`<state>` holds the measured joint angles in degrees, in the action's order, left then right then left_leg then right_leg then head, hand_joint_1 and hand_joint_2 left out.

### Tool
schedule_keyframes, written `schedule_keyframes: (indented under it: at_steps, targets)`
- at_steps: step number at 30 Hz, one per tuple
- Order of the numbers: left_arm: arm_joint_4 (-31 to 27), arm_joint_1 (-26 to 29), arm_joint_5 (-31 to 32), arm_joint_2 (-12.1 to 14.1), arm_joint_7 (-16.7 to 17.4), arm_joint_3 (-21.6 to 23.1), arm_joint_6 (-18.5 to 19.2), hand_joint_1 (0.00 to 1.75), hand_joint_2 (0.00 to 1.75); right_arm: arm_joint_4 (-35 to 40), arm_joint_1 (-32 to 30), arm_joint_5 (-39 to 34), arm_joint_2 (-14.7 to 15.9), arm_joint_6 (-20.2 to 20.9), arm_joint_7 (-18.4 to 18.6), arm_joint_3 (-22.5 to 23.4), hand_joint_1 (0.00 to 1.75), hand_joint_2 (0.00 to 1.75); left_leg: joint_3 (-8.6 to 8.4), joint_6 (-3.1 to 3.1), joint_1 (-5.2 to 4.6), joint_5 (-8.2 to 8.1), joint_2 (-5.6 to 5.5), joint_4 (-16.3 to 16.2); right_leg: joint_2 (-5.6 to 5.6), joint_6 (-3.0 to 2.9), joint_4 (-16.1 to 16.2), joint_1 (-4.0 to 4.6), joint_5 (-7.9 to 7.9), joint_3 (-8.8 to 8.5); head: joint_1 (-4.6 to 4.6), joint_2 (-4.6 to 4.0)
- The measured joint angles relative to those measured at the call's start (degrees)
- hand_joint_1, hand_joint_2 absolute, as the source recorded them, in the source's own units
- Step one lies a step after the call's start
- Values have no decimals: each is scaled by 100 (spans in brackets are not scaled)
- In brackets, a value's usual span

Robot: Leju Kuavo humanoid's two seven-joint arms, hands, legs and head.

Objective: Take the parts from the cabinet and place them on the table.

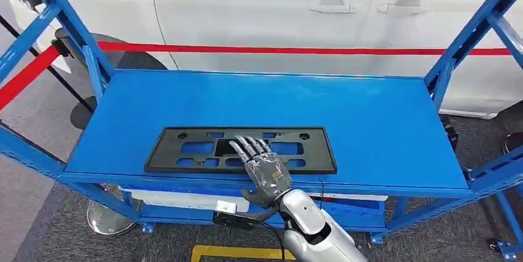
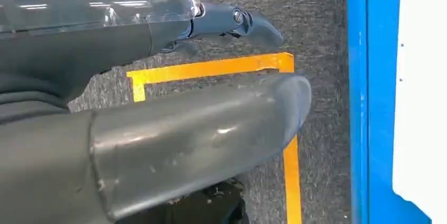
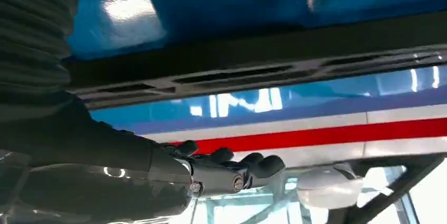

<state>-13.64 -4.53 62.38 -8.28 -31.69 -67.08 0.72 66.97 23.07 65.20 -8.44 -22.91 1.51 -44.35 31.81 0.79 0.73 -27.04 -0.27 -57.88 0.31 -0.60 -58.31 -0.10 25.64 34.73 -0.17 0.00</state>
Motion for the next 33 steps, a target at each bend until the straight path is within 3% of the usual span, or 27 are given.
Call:
schedule_keyframes:
  at_steps: [1, 2, 3, 5, 6, 7, 8, 10, 11, 12, 15, 17, 18, 19, 20, 21, 22, 23, 25, 26, 27, 29, 31, 32, 33]
  targets:
    - [0, -6, 2, 7, 6, 0, 2, 0, 0, -55, 17, 0, -46, 2, 11, 0, 0, 175, 12, 27, 27, -60, 3, -41, -15, -41, 67, -59, -30, -50, 0, 0]
    - [0, -7, 2, 4, 7, 0, 9, 0, 0, -120, 61, -7, -80, 9, 13, 0, 0, 175, 76, 54, 25, -181, 4, -227, -13, -57, 87, -53, -29, -69, -11, 0]
    - [2, -15, 18, 0, 11, 2, 20, 0, 0, -190, 126, -18, -125, 13, 15, 0, 0, 175, 260, 77, 34, -395, 4, -612, -18, -109, 85, -53, -23, -71, -31, 0]
    - [2, -13, 17, 0, 13, 2, 26, 0, 0, -330, 211, -48, -181, 13, 31, 0, 0, 175, 711, 123, 44, -774, 3, -1507, -23, -122, 79, -35, -14, -72, -33, 0]
    - [2, -8, 17, 0, 20, 2, 26, 0, 0, -419, 222, -83, -201, 11, 52, 2, 0, 175, 884, 144, 45, -829, 5, -1826, -25, -125, 74, -29, -10, -73, -35, 0]
    - [2, -2, 17, 2, 22, 2, 26, 0, 0, -485, 234, -103, -223, 9, 63, 2, 0, 175, 893, 157, 53, -680, 6, -1773, -24, -121, 63, -30, -1, -79, -33, 0]
    - [2, -1, 17, 4, 24, 2, 28, 0, 0, -557, 275, -138, -262, 9, 63, 4, 0, 175, 767, 167, 63, -437, 6, -1467, -19, -114, 43, -34, 12, -79, -35, 0]
    - [2, -13, 22, 4, 26, 4, 33, 0, 0, -702, 415, -203, -376, 9, 63, 9, 0, 175, 297, 177, 91, 112, 14, -454, 7, -70, -41, -45, 66, -73, -37, 0]
    - [4, -17, 26, 2, 28, 7, 33, 0, 0, -747, 480, -225, -423, 11, 63, 9, 0, 175, 184, 170, 91, 34, 14, -240, 12, -38, -79, -31, 96, -53, -46, 0]
    - [9, -30, 26, -2, 26, 9, 35, 0, 0, -789, 539, -236, -455, 11, 63, 11, 0, 175, 168, 115, 59, 31, 2, -148, 20, -12, -145, 12, 111, -17, -77, 0]
    - [9, -3, 70, -2, 28, 13, 37, 0, 0, -931, 627, -280, -566, -9, 83, 11, 0, 175, 212, -16, 51, 57, -9, -178, 14, 63, -95, 9, 69, -13, -20, 0]
    - [9, -6, 85, -20, 26, 33, 42, 0, 0, -1010, 717, -280, -623, -20, 122, 13, 0, 175, 193, -111, 75, 105, 2, -120, -5, 130, -248, -24, 221, 51, -11, 0]
    - [9, -15, 87, -20, 26, 46, 44, 0, 0, -1042, 765, -280, -636, -22, 129, 13, 0, 175, 202, -152, 76, 108, 7, -119, -4, 148, -581, -24, 433, 206, 2, 0]
    - [9, -16, 87, -17, 26, 46, 44, 0, 0, -1081, 795, -280, -649, -24, 129, 13, 19, 175, 205, -158, 72, 108, 8, -119, -6, 165, -1018, -30, 647, 410, 6, 0]
    - [9, -14, 90, -17, 26, 46, 44, 0, 0, -1123, 803, -280, -649, -26, 131, 13, 173, 175, 205, -165, 68, 105, 8, -119, -6, 178, -1460, -34, 815, 622, 2, 0]
    - [9, -12, 87, -17, 28, 46, 44, 0, 0, -1174, 803, -273, -649, -33, 162, 13, 175, 175, 206, -170, 67, 102, 7, -120, -6, 184, -1766, -34, 882, 779, 7, 0]
    - [9, -11, 92, -17, 28, 48, 44, 0, 0, -1237, 810, -234, -653, -35, 201, 13, 175, 175, 202, -170, 66, 102, 2, -121, -6, 181, -1792, -34, 814, 806, 7, 0]
    - [9, -13, 107, -17, 31, 50, 44, 0, 0, -1305, 842, -183, -664, -31, 245, 13, 175, 175, 200, -169, 66, 102, -3, -122, -6, 168, -1590, -34, 641, 722, 9, 0]
    - [9, -21, 122, -24, 39, 76, 44, 0, 0, -1445, 960, -81, -717, -15, 304, 13, 175, 175, 180, -153, 65, 93, -8, -123, -6, 106, -662, -25, 142, 267, 9, 0]
    - [9, -28, 122, -33, 44, 98, 44, 0, 0, -1504, 1022, -48, -747, -13, 310, 13, 175, 175, 177, -141, 67, 87, -6, -122, -7, 58, -213, -14, 13, 48, 13, 0]
    - [9, -46, 122, -39, 50, 114, 44, 0, 0, -1576, 1082, -9, -783, -13, 310, 11, 175, 175, 197, -94, 26, 76, -11, -142, -10, 46, -87, 25, 76, 2, 11, 0]
    - [9, -56, 122, -39, 70, 131, 31, 0, 0, -1722, 1136, 63, -804, -15, 328, 11, 175, 175, 192, -22, 34, 97, -11, -105, 0, 28, -92, 41, 65, 18, 4, 0]
    - [9, -62, 120, -37, 74, 138, 20, 0, 0, -1833, 1172, 151, -808, -17, 374, 11, 175, 175, 168, 58, 44, 92, -12, -77, 1, -52, -22, 4, 25, -8, 11, 0]
    - [9, -61, 120, -37, 76, 138, 15, 0, 0, -1866, 1192, 188, -811, -17, 382, 11, 175, 175, 193, 77, 57, 20, -1, -160, -12, -82, 16, -18, 3, -38, 2, 0]
    - [11, -65, 122, -42, 76, 140, 17, 0, 0, -1908, 1221, 223, -811, -17, 387, 11, 175, 175, 317, 91, 51, -179, -1, -437, -14, -115, 26, -23, 3, -42, -15, 0]
